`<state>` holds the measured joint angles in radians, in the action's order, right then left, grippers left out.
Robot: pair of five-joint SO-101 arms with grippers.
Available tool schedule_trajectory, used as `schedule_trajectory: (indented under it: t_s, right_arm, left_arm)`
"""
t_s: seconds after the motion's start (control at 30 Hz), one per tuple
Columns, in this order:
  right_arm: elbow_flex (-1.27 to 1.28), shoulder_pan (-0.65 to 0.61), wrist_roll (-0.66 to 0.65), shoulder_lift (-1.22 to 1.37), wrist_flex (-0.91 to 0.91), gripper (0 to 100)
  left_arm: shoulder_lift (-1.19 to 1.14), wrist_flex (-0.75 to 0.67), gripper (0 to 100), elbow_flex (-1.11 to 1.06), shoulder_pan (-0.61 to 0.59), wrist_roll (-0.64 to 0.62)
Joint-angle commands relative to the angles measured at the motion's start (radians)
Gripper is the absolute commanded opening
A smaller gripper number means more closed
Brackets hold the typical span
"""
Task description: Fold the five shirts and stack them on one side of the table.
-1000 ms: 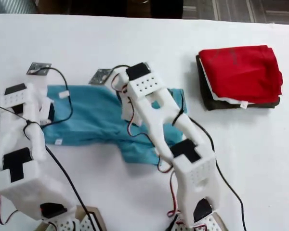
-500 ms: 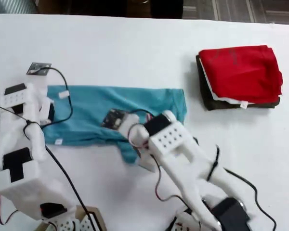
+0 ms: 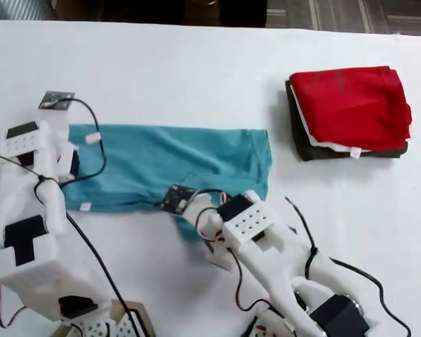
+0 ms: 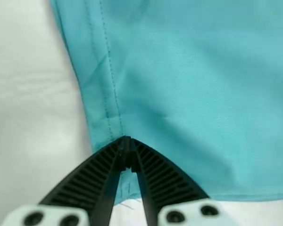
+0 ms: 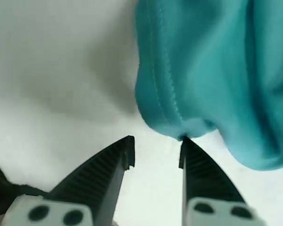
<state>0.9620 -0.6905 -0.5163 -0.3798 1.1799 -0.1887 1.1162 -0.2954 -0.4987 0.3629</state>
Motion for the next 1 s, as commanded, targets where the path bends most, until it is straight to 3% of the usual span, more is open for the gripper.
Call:
schedule_trajectory:
  t_s: [0.0, 0.23, 0.37, 0.7, 0.8, 0.97]
  right_arm:
    - [0.02, 0.005, 0.005, -0.036, -0.099, 16.2]
    - [0.032, 0.117, -0.012, -0.035, -0.223, 5.0]
    - [0.031, 0.173, -0.06, 0.041, -0.225, 8.1]
    - [-0.038, 0.179, -0.057, 0.136, -0.223, 9.7]
    - [-0.063, 0.185, -0.063, 0.136, -0.228, 1.3]
    - [-0.109, 0.185, -0.063, 0.124, -0.177, 2.2]
  left_arm:
    - [0.052, -0.012, 3, 0.022, 0.005, 0.003]
    - [0.052, -0.005, 3, 0.021, 0.005, 0.005]
    - [0.054, -0.005, 3, 0.021, 0.005, 0.005]
    - [0.054, -0.005, 3, 0.021, 0.005, 0.005]
    - [0.054, -0.008, 3, 0.022, 0.005, 0.005]
    - [0.054, -0.009, 3, 0.022, 0.003, 0.006]
